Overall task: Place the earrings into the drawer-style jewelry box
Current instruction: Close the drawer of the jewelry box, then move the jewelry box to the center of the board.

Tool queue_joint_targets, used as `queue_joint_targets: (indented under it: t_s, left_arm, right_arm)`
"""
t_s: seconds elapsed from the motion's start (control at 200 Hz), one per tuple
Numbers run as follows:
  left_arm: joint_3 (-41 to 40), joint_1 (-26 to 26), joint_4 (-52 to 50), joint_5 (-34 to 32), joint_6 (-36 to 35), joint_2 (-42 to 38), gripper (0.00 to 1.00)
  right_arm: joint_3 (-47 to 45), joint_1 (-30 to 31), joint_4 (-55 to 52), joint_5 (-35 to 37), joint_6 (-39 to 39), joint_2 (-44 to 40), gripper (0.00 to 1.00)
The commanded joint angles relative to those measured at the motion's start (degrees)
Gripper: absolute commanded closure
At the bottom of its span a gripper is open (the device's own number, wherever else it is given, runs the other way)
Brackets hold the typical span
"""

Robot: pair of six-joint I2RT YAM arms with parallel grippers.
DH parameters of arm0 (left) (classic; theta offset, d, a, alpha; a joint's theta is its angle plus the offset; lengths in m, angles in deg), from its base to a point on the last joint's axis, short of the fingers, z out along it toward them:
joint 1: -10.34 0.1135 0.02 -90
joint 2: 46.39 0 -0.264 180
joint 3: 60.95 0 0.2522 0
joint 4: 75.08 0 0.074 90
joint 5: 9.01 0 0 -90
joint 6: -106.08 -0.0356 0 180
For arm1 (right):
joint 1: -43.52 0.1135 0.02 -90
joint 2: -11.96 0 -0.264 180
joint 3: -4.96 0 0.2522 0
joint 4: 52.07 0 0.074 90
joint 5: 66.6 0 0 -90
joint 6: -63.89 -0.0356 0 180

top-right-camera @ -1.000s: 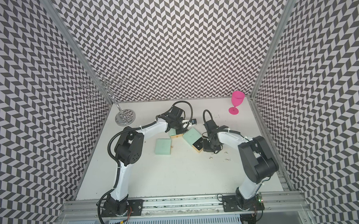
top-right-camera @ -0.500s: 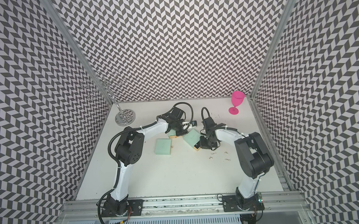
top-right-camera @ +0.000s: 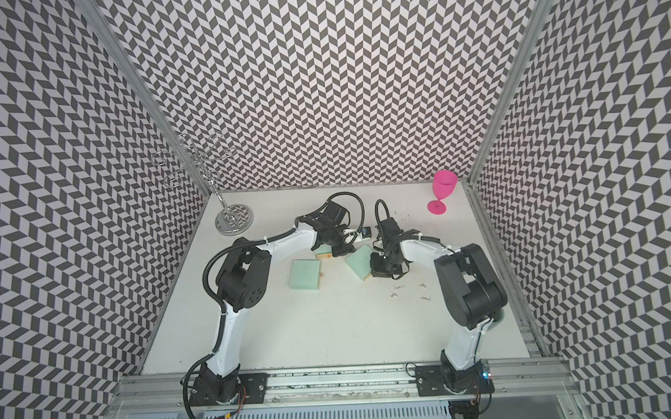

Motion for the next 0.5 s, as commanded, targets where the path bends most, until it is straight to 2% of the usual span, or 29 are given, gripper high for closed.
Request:
queue_joint_targets:
  t_s: [0.0, 0.1, 0.165, 0.235, 0.33, 0.496]
  left_arm:
    - [2.22, -0.35, 1.11, 0.75, 1.35, -0.17, 0.53]
    - [4.25, 1.90, 3.72, -0.73, 2.77, -1.87, 0.45]
    - [6.42, 3.37, 4.05, -1.13, 2.71, -3.32, 0.38]
    - [8.86, 5.02, 4.01, -0.54, 2.72, -5.36, 0.33]
    - [10.80, 7.87, 3.75, 0.91, 3.75, -8.44, 0.27]
    - [9.40, 14.72, 1.77, 5.09, 9.26, -14.14, 0.22]
  right_arm:
    - [2.11, -0.03, 1.41, 2.12, -0.09, -1.81, 0.88]
    - [2.72, -0.03, -1.55, 6.94, 0.11, -5.94, 0.83]
    - [3.15, 0.05, -3.48, 7.65, 0.89, -8.61, 0.80]
    - [3.65, 0.44, -5.22, 5.19, 2.56, -10.69, 0.78]
    - [4.49, 3.11, -6.65, -0.80, 4.55, -11.79, 0.79]
    - [7.51, 10.12, -8.65, -1.11, 4.34, -9.16, 0.78]
